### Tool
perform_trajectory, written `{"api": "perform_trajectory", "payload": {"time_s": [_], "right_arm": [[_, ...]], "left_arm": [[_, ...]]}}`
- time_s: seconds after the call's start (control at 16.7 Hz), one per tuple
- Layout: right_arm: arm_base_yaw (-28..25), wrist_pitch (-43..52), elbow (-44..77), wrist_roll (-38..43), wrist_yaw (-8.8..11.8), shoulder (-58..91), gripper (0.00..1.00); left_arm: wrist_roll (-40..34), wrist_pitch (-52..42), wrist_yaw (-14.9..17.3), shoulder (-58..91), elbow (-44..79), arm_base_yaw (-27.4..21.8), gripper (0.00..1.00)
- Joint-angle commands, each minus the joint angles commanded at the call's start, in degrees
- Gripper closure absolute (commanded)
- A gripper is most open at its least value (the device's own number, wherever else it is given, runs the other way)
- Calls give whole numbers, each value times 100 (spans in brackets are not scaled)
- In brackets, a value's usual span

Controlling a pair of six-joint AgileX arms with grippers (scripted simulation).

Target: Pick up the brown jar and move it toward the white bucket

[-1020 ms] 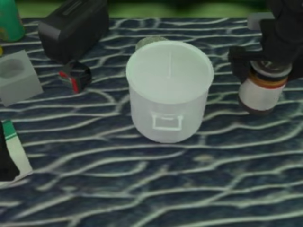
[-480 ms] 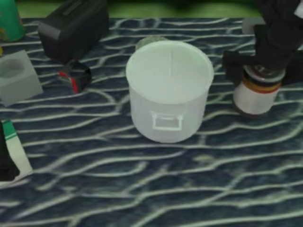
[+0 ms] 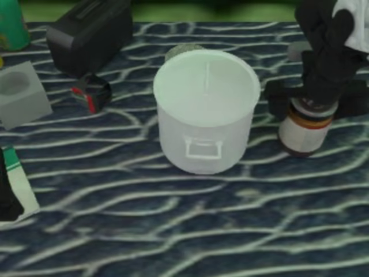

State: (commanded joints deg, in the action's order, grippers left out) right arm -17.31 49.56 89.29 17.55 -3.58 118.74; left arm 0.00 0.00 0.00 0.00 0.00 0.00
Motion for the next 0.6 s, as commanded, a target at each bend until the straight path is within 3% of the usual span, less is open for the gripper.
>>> {"api": "perform_trajectory", "payload": {"time_s": [0.12, 0.6], "right_arm": [[0, 0, 0, 0, 0, 0, 100], [0, 0, 0, 0, 0, 0, 40]], "left_arm": [[0, 0, 0, 0, 0, 0, 0], [0, 0, 0, 0, 0, 0, 0]]}}
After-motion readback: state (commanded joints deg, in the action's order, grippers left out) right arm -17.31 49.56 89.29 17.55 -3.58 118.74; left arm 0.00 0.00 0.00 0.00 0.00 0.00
